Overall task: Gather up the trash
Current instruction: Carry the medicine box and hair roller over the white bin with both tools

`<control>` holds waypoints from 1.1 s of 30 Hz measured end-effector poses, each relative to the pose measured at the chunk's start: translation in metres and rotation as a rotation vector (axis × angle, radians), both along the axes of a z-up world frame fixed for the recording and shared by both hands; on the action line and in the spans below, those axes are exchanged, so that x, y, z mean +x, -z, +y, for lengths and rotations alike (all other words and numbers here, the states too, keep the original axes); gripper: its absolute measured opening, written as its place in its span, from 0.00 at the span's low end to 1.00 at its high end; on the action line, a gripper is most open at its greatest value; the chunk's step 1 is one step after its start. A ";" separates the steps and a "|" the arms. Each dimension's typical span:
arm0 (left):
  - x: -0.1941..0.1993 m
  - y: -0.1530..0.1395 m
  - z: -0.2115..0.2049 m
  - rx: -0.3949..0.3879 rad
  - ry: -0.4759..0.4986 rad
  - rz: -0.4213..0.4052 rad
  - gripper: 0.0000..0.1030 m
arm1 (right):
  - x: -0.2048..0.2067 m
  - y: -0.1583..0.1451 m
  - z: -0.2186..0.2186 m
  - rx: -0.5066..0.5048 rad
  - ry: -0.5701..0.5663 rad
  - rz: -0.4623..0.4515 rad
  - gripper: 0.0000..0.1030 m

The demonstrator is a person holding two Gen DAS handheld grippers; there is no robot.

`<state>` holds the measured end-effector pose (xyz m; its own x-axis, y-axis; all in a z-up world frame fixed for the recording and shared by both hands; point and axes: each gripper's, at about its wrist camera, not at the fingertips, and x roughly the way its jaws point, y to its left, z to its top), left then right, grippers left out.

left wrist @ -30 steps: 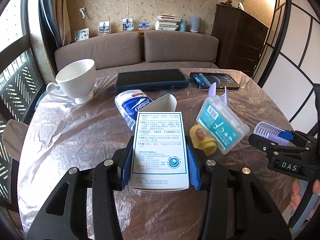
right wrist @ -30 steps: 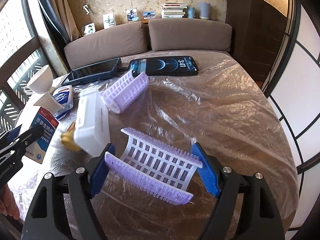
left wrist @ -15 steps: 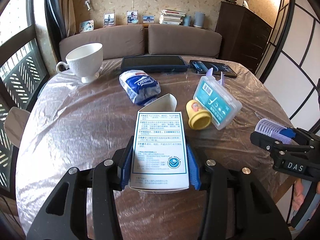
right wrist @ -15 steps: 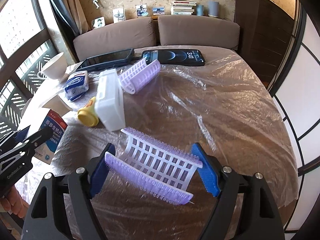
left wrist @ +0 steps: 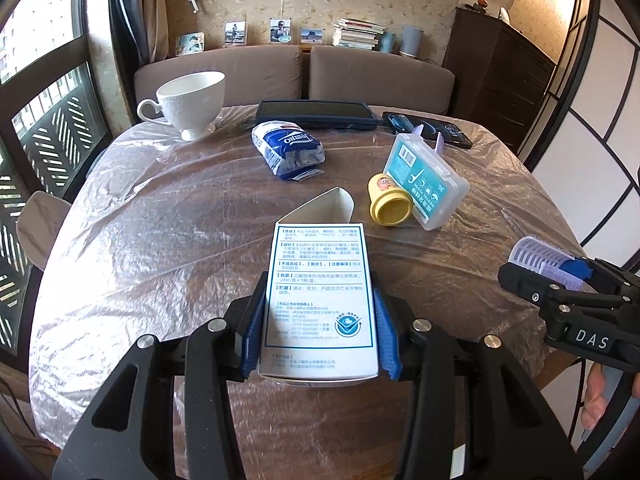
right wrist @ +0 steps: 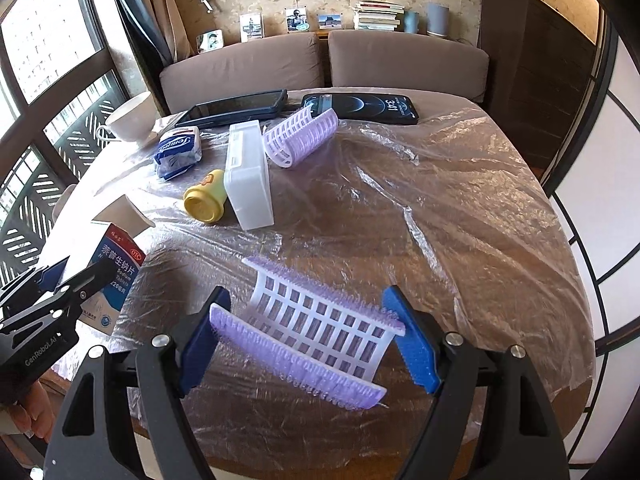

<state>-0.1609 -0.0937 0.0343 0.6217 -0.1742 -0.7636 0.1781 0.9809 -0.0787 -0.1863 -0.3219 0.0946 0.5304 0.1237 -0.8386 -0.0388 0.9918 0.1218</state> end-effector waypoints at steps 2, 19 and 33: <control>-0.005 -0.001 0.001 -0.004 -0.008 -0.001 0.46 | -0.003 -0.001 0.000 0.001 -0.003 -0.001 0.75; -0.036 -0.008 -0.002 -0.007 0.005 -0.006 0.46 | -0.030 -0.004 0.004 0.039 -0.069 0.029 0.75; -0.060 -0.016 0.002 -0.006 0.039 -0.008 0.46 | -0.050 -0.011 -0.001 0.073 -0.119 0.046 0.75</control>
